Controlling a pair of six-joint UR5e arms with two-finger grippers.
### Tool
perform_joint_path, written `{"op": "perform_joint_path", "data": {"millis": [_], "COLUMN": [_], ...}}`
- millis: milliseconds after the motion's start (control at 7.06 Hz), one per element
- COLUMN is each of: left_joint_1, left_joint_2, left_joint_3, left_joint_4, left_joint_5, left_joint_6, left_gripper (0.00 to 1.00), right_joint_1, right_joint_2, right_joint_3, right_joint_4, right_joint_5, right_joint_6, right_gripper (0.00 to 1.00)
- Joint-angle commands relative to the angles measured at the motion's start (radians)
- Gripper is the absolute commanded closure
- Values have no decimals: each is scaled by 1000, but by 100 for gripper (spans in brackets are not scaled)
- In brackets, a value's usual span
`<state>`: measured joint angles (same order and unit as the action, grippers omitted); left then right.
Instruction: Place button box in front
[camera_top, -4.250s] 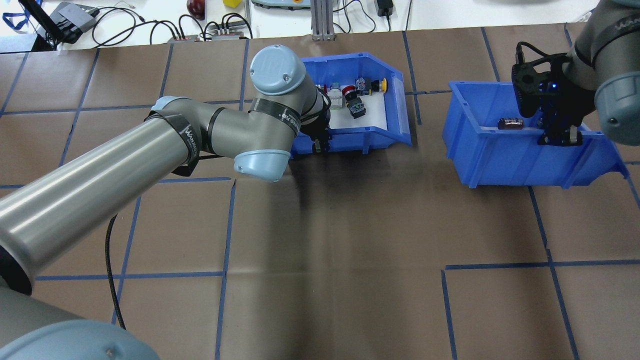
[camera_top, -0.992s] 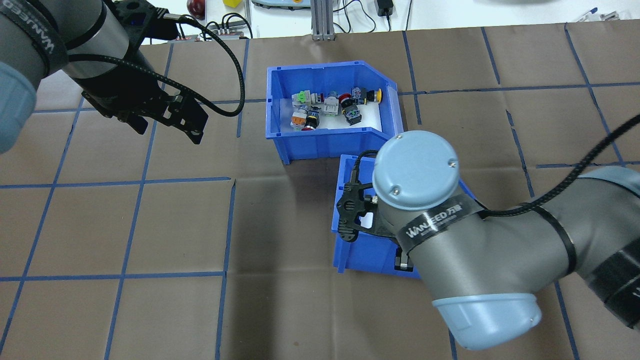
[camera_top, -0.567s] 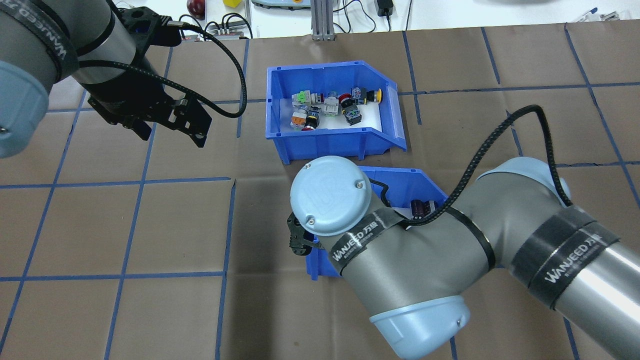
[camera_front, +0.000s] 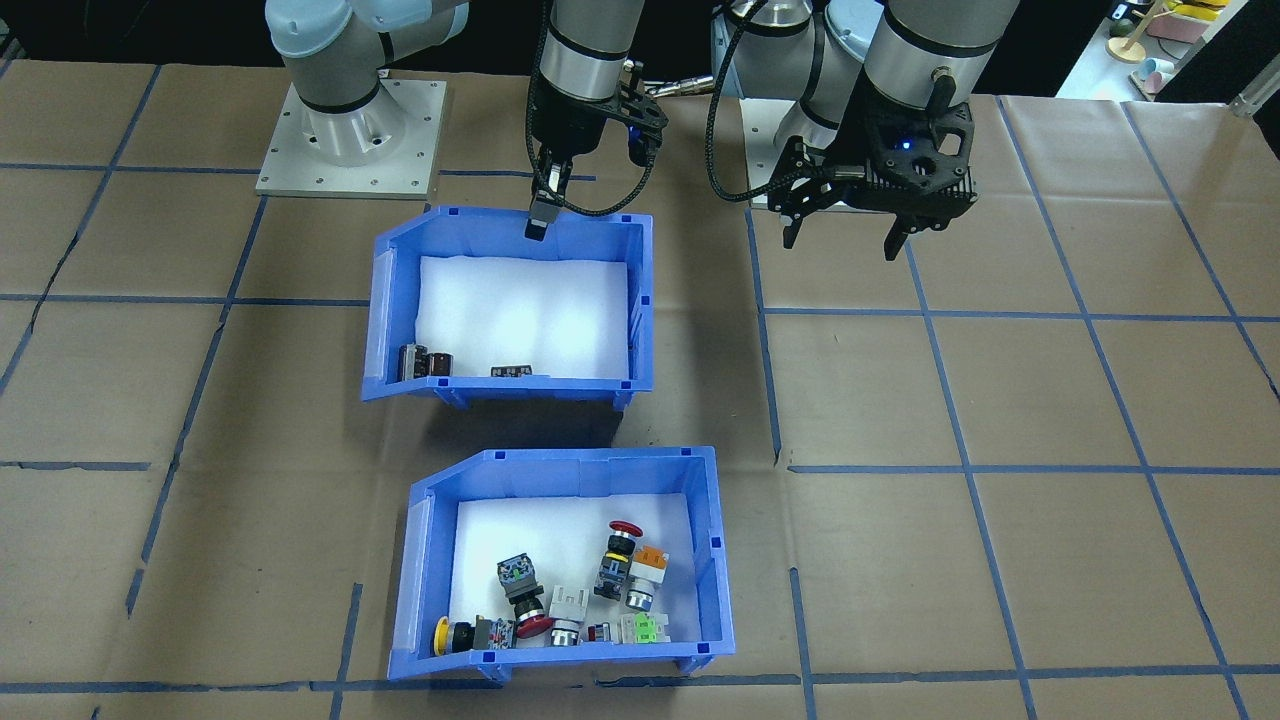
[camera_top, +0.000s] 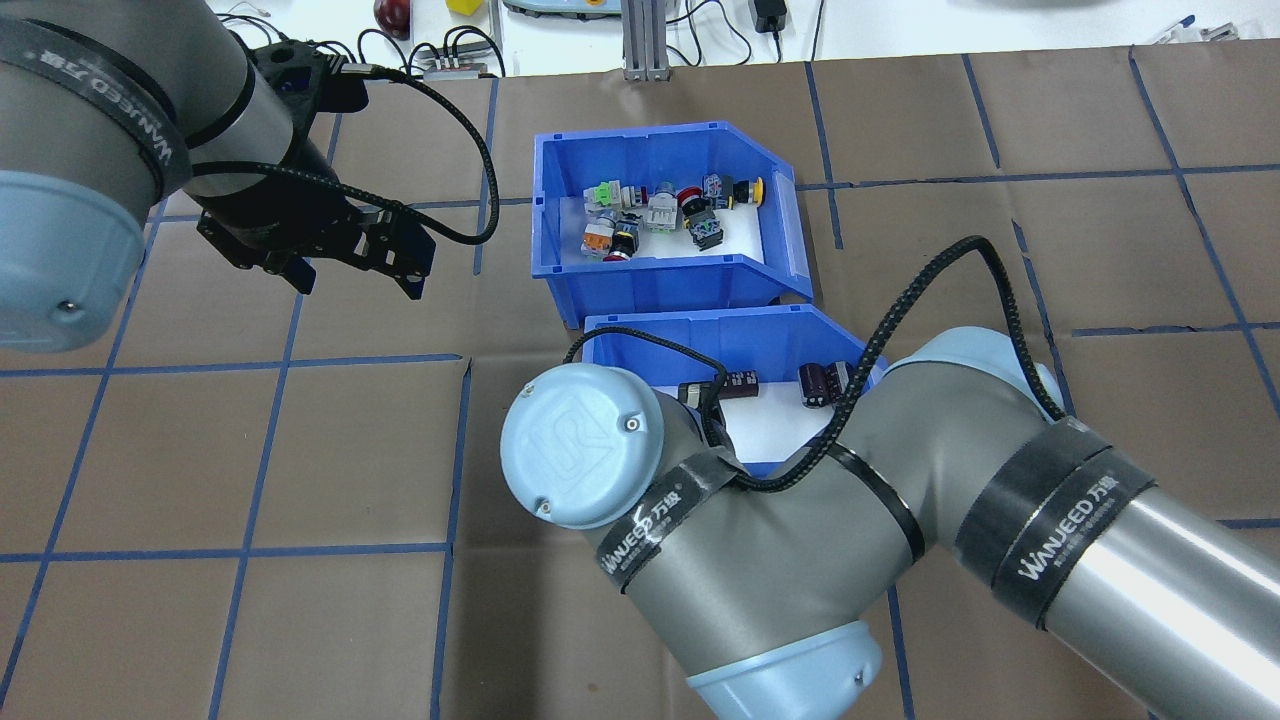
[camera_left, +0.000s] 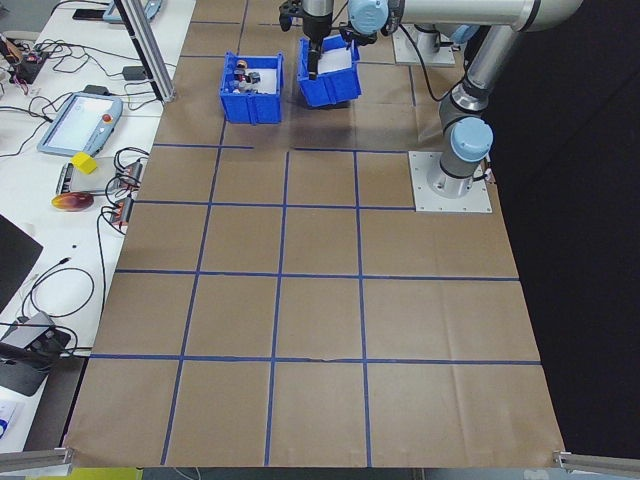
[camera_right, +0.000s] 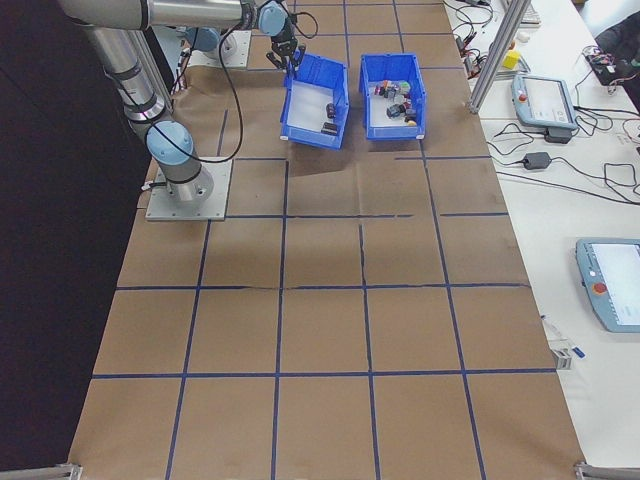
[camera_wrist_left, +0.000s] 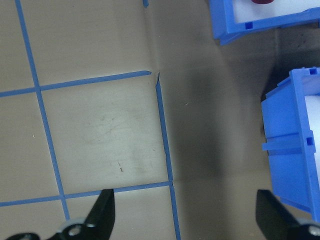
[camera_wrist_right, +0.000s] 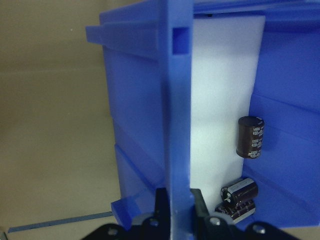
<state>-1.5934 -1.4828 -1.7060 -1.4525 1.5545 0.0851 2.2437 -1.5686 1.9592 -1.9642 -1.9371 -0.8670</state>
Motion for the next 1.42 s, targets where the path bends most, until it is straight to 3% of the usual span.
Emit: {"op": "perform_joint_path", "data": {"millis": [0, 425, 708, 850, 992, 1133, 1275], "left_joint_1": [4, 41, 49, 49, 49, 47, 47], "left_joint_2": [4, 4, 4, 6, 4, 2, 2], "left_joint_3": [-23, -8, 0, 8, 9, 9, 8], "left_joint_4": [31, -61, -60, -49, -49, -49, -49], "left_joint_5": [2, 6, 9, 60, 81, 70, 56], "left_joint_6": [10, 12, 12, 12, 10, 7, 11], "left_gripper": [1, 1, 1, 1, 1, 1, 1], "right_joint_1": [11, 11, 17, 23, 24, 22, 20], "right_joint_2": [42, 48, 39, 44, 50, 47, 38], "right_joint_3": [-16, -5, 39, 64, 66, 63, 58], "right_joint_4": [-1, -7, 4, 1, -2, -2, 1], "right_joint_5": [-13, -3, 1, 36, 67, 69, 67], "right_joint_6": [6, 13, 31, 49, 52, 54, 54], "right_gripper": [97, 88, 84, 81, 64, 10, 0]}}
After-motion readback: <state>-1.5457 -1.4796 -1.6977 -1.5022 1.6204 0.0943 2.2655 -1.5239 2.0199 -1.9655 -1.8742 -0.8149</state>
